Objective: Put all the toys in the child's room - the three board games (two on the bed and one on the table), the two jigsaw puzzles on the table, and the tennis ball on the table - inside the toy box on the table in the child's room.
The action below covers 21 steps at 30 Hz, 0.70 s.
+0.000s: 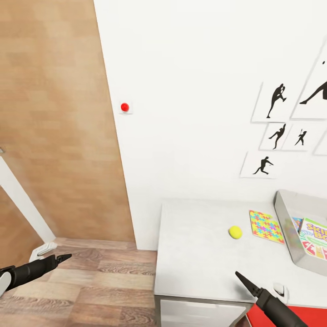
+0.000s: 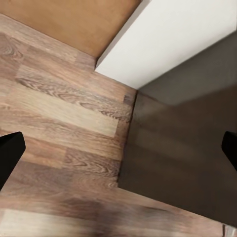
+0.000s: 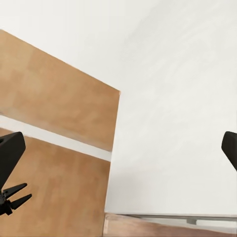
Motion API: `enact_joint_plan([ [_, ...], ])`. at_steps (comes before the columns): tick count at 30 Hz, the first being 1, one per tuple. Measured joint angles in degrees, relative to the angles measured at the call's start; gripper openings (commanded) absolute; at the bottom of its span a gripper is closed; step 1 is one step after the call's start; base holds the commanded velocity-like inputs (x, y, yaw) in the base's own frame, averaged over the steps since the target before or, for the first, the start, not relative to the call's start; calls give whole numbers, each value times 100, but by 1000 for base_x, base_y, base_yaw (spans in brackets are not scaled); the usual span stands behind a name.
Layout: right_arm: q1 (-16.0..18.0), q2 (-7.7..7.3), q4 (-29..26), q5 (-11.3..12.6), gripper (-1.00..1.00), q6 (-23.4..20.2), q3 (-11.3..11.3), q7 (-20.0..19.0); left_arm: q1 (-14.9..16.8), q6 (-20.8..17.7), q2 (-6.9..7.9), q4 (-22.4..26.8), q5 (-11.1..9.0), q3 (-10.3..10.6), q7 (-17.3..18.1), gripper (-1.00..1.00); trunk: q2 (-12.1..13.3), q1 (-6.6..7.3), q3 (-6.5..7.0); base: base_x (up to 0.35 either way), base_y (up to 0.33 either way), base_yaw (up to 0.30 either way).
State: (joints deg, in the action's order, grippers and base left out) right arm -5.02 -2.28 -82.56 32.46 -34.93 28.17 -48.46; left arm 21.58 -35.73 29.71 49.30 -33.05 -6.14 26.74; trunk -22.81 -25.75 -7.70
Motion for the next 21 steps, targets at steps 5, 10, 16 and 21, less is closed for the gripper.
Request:
enact_joint_plan([
  [5,0,0,0,-1,100,1,-11,2,0,2,0,0,0,0,-1,100,0,0,0,0,134,0],
  [10,0,0,-1,-3,100,1,-14,8,0,3,0,-1,-1,0,4,100,0,0,0,0,40,0],
  [16,5,-3,-16,13,100,1,-15,12,0,3,0,-1,-1,1,7,100,0,0,0,3,10,0],
  [21,49,-6,-53,21,100,-29,-16,28,0,3,-1,-1,-1,1,7,100,0,1,0,46,3,0],
])
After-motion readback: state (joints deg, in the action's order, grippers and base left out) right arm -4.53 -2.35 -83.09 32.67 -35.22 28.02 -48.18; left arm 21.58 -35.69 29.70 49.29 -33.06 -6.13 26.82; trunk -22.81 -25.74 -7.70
